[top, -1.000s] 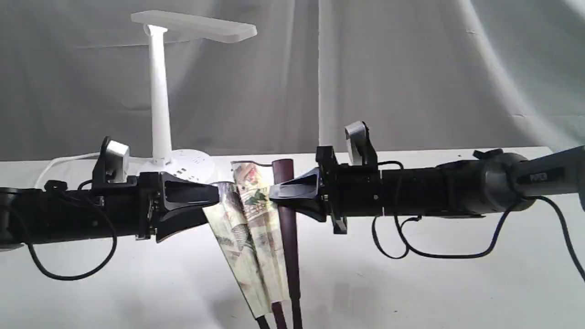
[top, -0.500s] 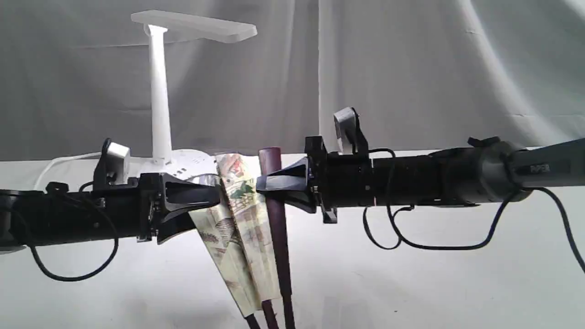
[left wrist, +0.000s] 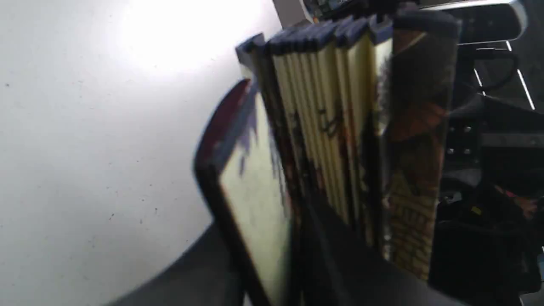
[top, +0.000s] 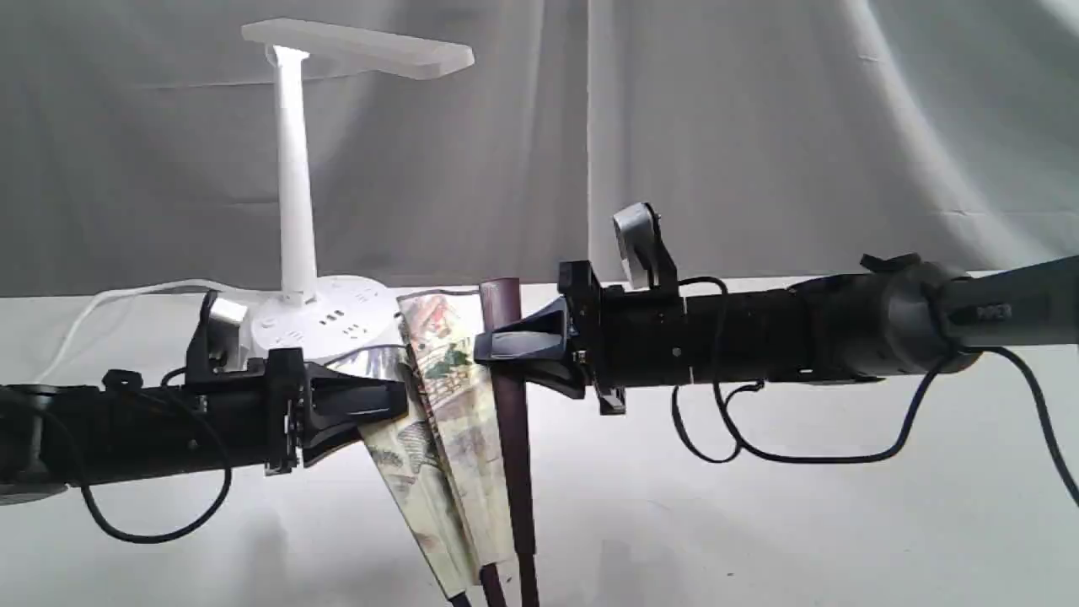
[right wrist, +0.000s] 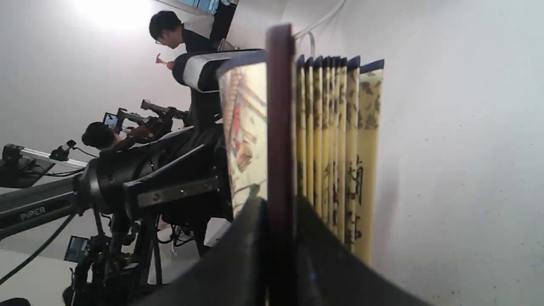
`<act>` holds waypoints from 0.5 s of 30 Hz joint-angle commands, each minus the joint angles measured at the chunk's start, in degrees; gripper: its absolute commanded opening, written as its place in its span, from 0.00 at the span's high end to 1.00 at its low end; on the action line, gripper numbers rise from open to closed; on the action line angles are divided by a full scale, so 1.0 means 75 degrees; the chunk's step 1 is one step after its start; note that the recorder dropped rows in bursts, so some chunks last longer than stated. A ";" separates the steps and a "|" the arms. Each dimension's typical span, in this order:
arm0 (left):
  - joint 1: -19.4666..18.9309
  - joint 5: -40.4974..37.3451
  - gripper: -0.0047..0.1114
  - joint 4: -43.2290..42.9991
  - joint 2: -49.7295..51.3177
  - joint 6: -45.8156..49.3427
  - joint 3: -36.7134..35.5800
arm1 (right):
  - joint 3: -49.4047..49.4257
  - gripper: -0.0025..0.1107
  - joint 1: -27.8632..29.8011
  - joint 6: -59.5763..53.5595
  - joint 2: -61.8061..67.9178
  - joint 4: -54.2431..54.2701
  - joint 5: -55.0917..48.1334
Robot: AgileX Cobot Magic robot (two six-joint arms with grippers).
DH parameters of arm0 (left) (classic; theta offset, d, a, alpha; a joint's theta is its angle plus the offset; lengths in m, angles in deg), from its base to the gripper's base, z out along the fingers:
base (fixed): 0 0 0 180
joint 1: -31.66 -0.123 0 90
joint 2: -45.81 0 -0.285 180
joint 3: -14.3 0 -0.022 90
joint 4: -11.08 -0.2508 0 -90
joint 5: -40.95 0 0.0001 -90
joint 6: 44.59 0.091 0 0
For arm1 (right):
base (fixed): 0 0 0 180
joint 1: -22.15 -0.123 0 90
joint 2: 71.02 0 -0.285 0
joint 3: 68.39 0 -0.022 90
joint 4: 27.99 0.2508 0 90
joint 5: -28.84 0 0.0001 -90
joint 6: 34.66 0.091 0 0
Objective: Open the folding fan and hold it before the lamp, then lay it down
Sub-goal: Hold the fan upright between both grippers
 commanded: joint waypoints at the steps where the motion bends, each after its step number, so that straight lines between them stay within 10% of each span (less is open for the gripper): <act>1: 0.0009 0.0233 0.89 -0.0081 0.0007 0.0075 -0.0004 | -0.0037 0.98 -0.0049 -0.0029 -0.0110 0.0235 -0.0303; 15: 0.0009 0.0233 0.89 -0.0081 0.0026 0.0075 -0.0004 | -0.0037 0.98 -0.0074 -0.0105 -0.0110 0.0265 -0.0303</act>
